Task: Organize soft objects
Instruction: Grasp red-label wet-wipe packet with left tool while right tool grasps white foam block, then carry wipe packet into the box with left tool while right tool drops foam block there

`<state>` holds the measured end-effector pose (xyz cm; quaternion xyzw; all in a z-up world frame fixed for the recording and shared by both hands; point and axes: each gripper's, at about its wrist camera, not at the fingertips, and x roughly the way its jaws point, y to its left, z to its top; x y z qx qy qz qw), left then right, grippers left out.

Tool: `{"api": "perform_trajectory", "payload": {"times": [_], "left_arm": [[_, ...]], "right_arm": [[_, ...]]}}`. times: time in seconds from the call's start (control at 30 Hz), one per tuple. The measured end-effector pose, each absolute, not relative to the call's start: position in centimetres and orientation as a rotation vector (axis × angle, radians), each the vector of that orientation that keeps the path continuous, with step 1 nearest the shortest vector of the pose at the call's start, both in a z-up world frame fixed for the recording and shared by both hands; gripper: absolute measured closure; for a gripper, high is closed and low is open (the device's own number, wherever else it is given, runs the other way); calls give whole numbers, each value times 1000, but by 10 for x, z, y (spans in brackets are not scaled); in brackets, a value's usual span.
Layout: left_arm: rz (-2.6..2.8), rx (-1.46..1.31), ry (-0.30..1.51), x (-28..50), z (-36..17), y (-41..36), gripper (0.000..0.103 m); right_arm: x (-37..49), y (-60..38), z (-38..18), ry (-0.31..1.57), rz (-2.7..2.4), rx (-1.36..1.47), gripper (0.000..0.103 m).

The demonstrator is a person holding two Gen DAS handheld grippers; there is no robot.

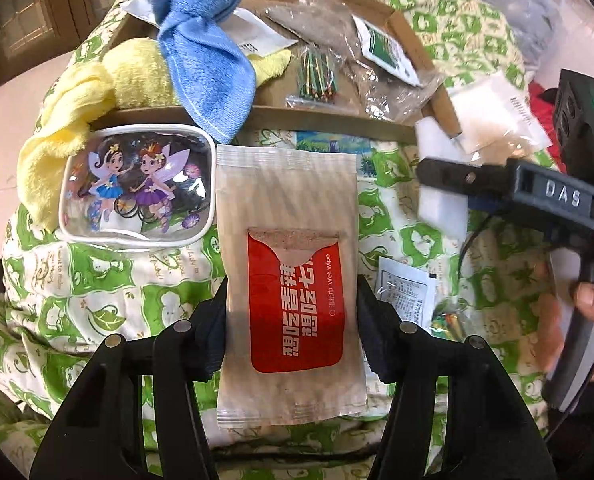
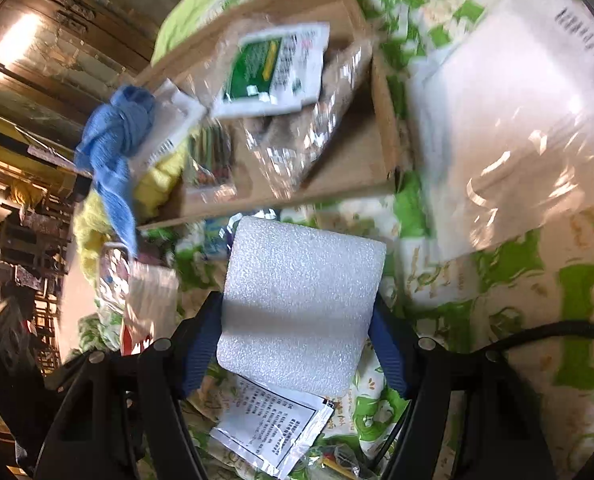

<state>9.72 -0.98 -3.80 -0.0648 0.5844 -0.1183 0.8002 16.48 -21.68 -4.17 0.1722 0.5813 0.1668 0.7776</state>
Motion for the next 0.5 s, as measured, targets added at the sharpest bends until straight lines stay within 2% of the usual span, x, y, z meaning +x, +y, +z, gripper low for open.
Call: {"api": "perform_trajectory", "payload": {"times": [0.13,0.5], "left_arm": [[-251,-149,1255,91,-38,2,47],[-252,-152,1253,89,-43,-1,47]], "right_arm": [[164,-227,-31,1210,337,366,33],[164,-221,-41,1232,325,349,33]]}}
